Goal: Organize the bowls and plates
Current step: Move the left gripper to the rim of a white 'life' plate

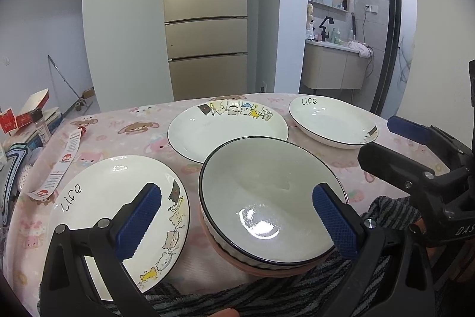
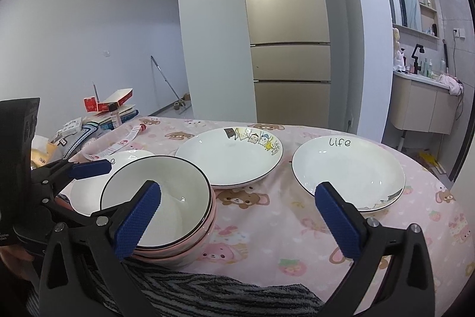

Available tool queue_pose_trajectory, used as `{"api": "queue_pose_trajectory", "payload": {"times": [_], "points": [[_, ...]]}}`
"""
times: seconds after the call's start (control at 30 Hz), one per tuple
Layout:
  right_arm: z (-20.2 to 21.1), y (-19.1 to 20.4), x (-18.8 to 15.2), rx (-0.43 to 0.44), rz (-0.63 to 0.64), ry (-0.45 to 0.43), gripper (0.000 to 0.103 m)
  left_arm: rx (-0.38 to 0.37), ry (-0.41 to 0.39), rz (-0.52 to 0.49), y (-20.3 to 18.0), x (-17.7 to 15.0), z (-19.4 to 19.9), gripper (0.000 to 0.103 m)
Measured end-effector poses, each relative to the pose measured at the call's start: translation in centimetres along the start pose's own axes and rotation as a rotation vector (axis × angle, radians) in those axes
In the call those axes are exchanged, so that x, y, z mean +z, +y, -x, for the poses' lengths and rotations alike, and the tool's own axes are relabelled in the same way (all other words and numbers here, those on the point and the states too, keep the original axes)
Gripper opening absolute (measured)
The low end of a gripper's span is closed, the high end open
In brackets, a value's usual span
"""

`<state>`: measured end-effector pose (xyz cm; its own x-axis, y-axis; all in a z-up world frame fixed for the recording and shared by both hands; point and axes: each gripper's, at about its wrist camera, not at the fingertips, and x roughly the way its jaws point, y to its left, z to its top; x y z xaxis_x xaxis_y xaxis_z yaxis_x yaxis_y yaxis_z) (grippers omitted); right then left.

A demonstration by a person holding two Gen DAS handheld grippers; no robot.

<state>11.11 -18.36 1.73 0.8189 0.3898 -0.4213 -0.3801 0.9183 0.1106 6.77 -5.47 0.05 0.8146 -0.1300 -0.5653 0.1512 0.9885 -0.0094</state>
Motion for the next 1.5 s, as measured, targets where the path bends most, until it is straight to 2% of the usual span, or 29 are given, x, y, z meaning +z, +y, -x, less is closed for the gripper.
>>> {"api": "queue_pose_trajectory", "payload": {"times": [0.23, 0.47, 0.53, 0.63, 0.73, 0.87, 1.07, 1.27, 1.5], "points": [[0.6, 0.6, 0.1, 0.015, 0.031, -0.031, 0.103, -0.019, 0.001, 0.018, 0.4, 0.0, 0.0, 0.103], [1.2, 0.3, 0.8, 0.058, 0.009, -0.076, 0.103, -0.036, -0.054, 0.005, 1.0, 0.4, 2.1, 0.103], [1.1, 0.1, 1.3, 0.065, 0.004, -0.078, 0.103, -0.039, -0.068, 0.016, 2.2, 0.6, 3.2, 0.103], [1.1, 0.2, 2.3, 0.096, 0.001, -0.070, 0.103, -0.051, -0.018, 0.051, 4.3, 1.1, 4.0, 0.103], [0.9, 0.7, 3.9, 0.124, 0.008, -0.039, 0.103, -0.083, -0.015, 0.101, 6.6, 1.7, 5.4, 0.103], [0.4, 2.1, 6.0, 0.154, 0.063, -0.017, 0.103, -0.041, -0.044, 0.131, 8.7, 2.6, 7.4, 0.103], [-2.0, 5.1, 8.5, 0.245, 0.152, 0.065, 0.103, 0.002, -0.043, 0.156, 11.2, 3.2, 8.5, 0.103], [-6.8, 8.2, 8.7, 0.324, 0.269, 0.263, 0.103, 0.012, 0.009, 0.246, 14.4, 2.2, 7.9, 0.103], [-11.0, 8.5, 8.4, 0.379, 0.245, 0.420, 0.103, 0.064, 0.087, 0.318, 16.8, 0.0, 6.6, 0.103]]}}
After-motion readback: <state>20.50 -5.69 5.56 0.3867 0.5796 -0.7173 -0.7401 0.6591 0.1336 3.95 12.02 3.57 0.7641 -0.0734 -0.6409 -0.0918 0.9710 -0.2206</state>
